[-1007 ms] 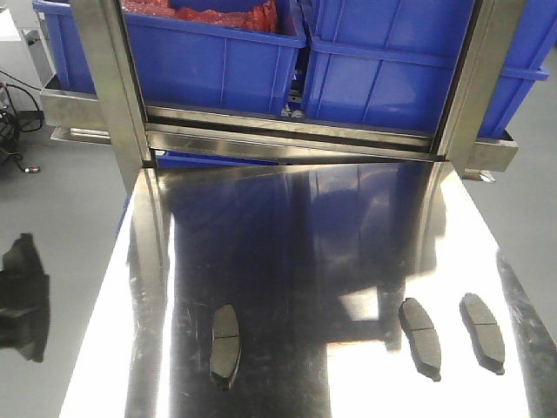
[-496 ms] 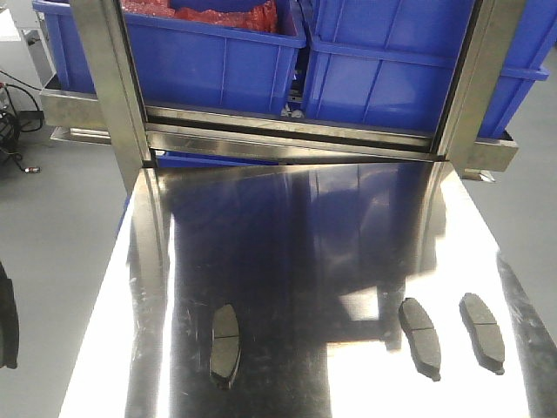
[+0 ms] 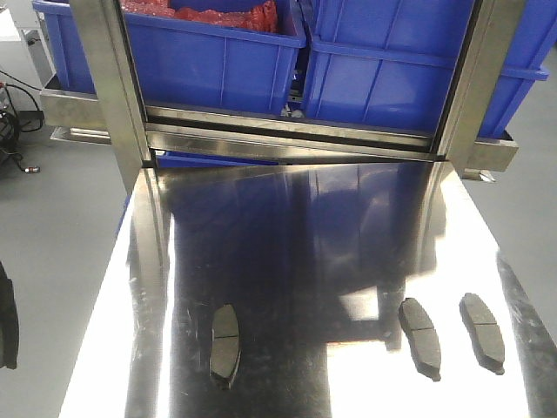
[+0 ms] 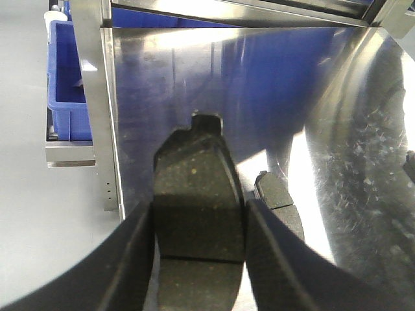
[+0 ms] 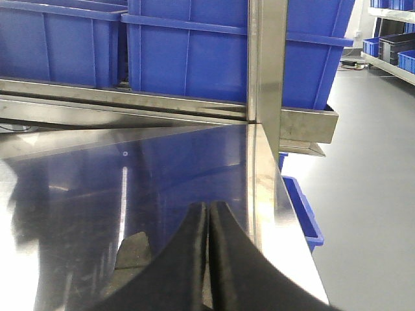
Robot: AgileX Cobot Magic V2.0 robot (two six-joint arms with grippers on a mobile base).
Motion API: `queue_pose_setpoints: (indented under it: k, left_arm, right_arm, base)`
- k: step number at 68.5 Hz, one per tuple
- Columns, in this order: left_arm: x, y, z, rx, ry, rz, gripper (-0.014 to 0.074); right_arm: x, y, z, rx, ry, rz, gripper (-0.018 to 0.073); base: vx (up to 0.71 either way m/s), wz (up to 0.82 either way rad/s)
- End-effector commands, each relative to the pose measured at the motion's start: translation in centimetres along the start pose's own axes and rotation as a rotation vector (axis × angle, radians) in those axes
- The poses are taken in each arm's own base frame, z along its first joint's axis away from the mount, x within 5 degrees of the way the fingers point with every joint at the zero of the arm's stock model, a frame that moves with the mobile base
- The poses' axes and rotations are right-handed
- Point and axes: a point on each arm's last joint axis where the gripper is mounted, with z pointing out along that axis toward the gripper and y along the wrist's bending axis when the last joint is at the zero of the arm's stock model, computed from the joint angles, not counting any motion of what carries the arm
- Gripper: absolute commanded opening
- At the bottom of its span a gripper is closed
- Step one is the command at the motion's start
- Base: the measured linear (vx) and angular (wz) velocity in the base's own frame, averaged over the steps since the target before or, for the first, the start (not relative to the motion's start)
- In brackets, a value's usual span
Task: Move and align brake pads A on conveyor
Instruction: 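Move the right gripper toward the brake pads farther along the table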
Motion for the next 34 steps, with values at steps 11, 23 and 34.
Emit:
queue_pose_setpoints:
  k: [11,23,34]
  left_arm:
    - [-1.30,-0.50,-0.62,0.044,-0.094,0.008,0.0062]
    - [-1.30,-0.50,-0.62,0.044,-0.094,0.008,0.0062]
    - [-1.30,-0.50,-0.62,0.044,-0.094,0.008,0.0062]
  right_arm:
    - [-0.06,0.00,-0.01,0.002,-0.066,-0.011,-0.0005]
    - [-0.06,0.00,-0.01,0.002,-0.066,-0.011,-0.0005]
    - [-0.09,0.00,-0.01,0.002,-0.068,-0.013,-0.0005]
  base:
    - [0.00,0.00]
    - [0.00,0.00]
    - [0.00,0.00]
